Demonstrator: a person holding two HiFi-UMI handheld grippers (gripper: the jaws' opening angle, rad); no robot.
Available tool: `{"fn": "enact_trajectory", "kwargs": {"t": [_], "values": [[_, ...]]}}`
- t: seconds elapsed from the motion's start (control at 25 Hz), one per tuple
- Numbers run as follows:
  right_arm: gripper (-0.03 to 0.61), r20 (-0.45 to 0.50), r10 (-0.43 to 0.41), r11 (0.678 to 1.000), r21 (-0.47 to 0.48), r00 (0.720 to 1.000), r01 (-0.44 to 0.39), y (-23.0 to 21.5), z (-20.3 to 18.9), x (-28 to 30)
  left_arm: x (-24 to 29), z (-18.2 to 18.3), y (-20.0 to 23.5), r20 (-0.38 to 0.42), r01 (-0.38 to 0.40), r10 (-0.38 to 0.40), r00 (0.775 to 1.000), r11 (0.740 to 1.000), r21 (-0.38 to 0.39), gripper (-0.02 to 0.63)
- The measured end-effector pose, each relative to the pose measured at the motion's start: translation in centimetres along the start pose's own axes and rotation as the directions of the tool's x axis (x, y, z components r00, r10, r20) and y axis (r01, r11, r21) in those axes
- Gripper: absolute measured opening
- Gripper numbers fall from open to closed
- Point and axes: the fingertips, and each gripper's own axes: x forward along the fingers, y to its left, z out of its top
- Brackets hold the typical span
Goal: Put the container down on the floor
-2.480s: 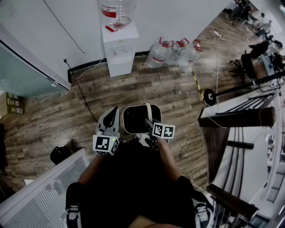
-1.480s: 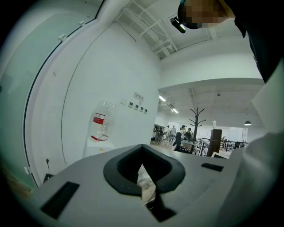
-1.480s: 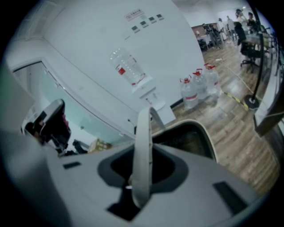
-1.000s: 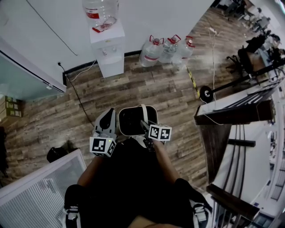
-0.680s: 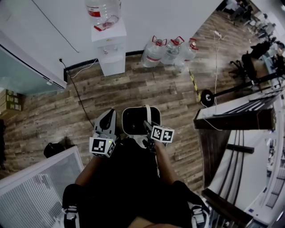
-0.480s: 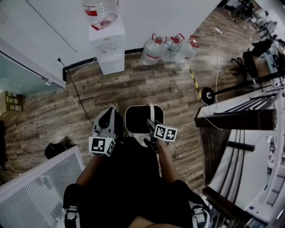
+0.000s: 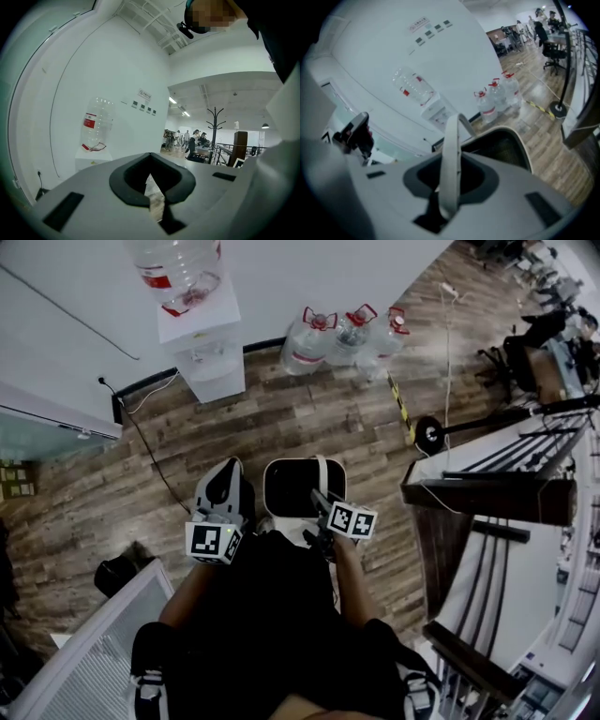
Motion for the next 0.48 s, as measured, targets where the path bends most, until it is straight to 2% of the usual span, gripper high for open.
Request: {"fn": "enact_trajectory", "kwargs": {"t": [0.48], "values": [[0.100, 0.039, -0.020, 0.999, 0.026, 0.999, 0.019, 2.3, 11.0, 7.1, 11.8, 3.3, 8.8, -0.025, 0.069, -0.070, 0.997, 0.998, -0.012, 0.028]]}}
